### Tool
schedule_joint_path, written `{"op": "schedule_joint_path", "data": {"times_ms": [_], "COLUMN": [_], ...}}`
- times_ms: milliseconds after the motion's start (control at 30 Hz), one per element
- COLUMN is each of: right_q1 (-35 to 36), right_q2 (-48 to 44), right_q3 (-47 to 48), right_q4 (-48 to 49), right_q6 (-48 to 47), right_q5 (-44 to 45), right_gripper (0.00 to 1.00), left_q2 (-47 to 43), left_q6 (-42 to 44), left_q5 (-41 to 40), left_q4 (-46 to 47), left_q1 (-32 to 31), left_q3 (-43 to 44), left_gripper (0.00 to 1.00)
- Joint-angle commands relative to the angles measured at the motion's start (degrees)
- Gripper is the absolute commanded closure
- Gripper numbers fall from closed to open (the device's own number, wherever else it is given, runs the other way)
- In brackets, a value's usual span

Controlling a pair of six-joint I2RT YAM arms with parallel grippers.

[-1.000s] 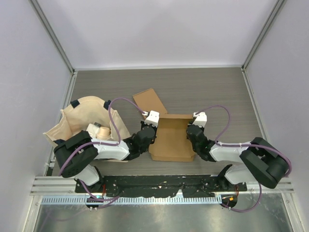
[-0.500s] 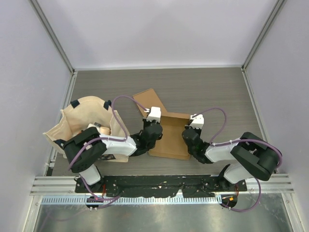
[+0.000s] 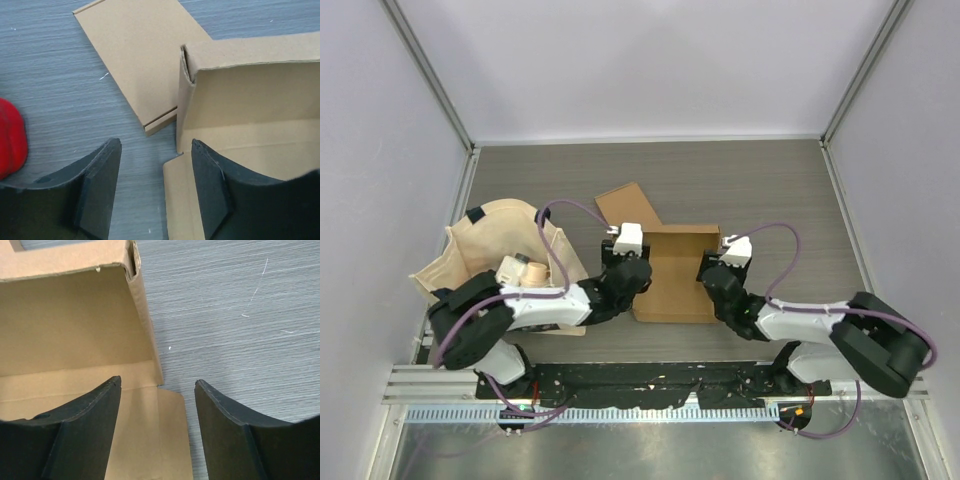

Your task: Fold the paper box

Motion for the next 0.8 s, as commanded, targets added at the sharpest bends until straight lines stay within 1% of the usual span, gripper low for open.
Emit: {"op": "schedule_joint_path", "data": {"times_ms": [0, 33, 67, 100, 133, 167, 200, 233, 267, 300, 333, 367, 400, 433, 467, 500, 533, 567, 600, 633, 667, 733, 767], "right_q1": [0.2, 0.2, 0.2, 0.2, 0.2, 0.1, -0.8, -1.8, -3.5, -7.8, -11.3, -14.8, -21.5, -24.4, -27.1, -30.0, -33.3, -34.9, -36.2, -38.3, -38.9, -39.3, -39.3], "right_q2": [-9.1, -10.7, -13.7, -15.3, -16.8, -20.2, -21.5, -22.7, -24.5, -25.2, -25.6, -25.6, -25.9, -25.9, -25.8, -25.7, -25.6, -25.5, -25.4, -24.3, -23.5, -20.8, -20.6], "right_q3": [3.4, 4.2, 6.6, 8.0, 9.2, 11.1, 12.1, 13.2, 15.1, 15.6, 15.7, 15.6, 15.2, 14.6, 13.4, 13.0, 11.8, 11.0, 10.3, 8.4, 7.6, 6.2, 5.7], "right_q4": [-14.3, -21.6, -25.8, -29.8, -39.2, -42.8, -49.0, -52.3, -55.0, -57.4, -57.8, -58.1, -58.3, -58.1, -57.7, -57.3, -56.9, -56.4, -54.6, -53.5, -52.5, -51.1, -50.7], "right_q6": [5.6, 6.2, 8.7, 9.8, 11.7, 13.4, 16.1, 17.6, 18.7, 18.9, 18.4, 17.8, 16.8, 16.3, 15.6, 15.1, 14.3, 14.0, 13.8, 14.0, 14.3, 14.8, 15.1], "right_q5": [-2.8, -3.9, -5.0, -7.3, -7.9, -8.5, -10.8, -12.8, -15.1, -18.2, -27.9, -32.5, -37.4, -44.5, -48.2, -51.5, -56.2, -58.6, -61.0, -64.0, -68.0, -70.0, -71.0], "right_gripper": [0.32, 0.3, 0.27, 0.27, 0.26, 0.25, 0.19, 0.17, 0.17, 0.16, 0.15, 0.15, 0.15, 0.15, 0.15, 0.16, 0.16, 0.15, 0.16, 0.17, 0.21, 0.26, 0.31], "left_q2": [-11.0, -12.9, -17.1, -18.9, -21.0, -24.2, -25.8, -27.1, -28.9, -29.6, -30.1, -30.4, -30.3, -30.1, -29.6, -28.2, -27.4, -26.6, -24.3, -23.1, -21.3, -16.7, -15.4], "left_q6": [-2.9, -3.7, -4.0, -4.0, -4.6, -4.6, -4.6, -4.9, -4.9, -4.7, -4.4, -4.0, -3.6, -3.0, -1.2, -0.5, 0.6, 2.2, 3.0, 3.5, 4.0, 5.2, 6.2], "left_q5": [5.9, 7.7, 12.1, 14.2, 16.5, 20.7, 23.9, 26.3, 31.4, 34.0, 36.1, 38.3, 41.9, 44.2, 46.2, 50.7, 53.3, 55.2, 59.2, 60.7, 61.6, 59.9, 58.9], "left_q4": [-6.1, -7.8, -10.7, -11.7, -13.4, -16.7, -17.6, -19.7, -20.0, -21.5, -23.2, -24.0, -24.7, -26.4, -27.1, -27.9, -28.8, -29.2, -29.8, -30.9, -31.4, -33.2, -33.4], "left_q1": [-0.2, -0.2, -0.2, -0.1, -0.1, -0.1, 0.1, 0.2, 0.3, 0.4, 0.4, 0.6, 0.6, 0.6, 0.6, 0.6, 0.6, 0.6, 0.5, 0.5, 0.4, -0.4, -2.6], "left_q3": [-2.2, -2.6, -3.0, -3.4, -3.3, -3.1, -2.9, -2.4, -2.0, -0.8, 0.0, 0.9, 3.1, 4.2, 6.8, 7.8, 8.9, 10.6, 11.4, 12.2, 13.3, 14.3, 14.8], "left_gripper": [0.36, 0.31, 0.28, 0.27, 0.27, 0.27, 0.27, 0.3, 0.3, 0.31, 0.31, 0.31, 0.3, 0.3, 0.29, 0.29, 0.29, 0.29, 0.3, 0.3, 0.33, 0.37, 0.38]}}
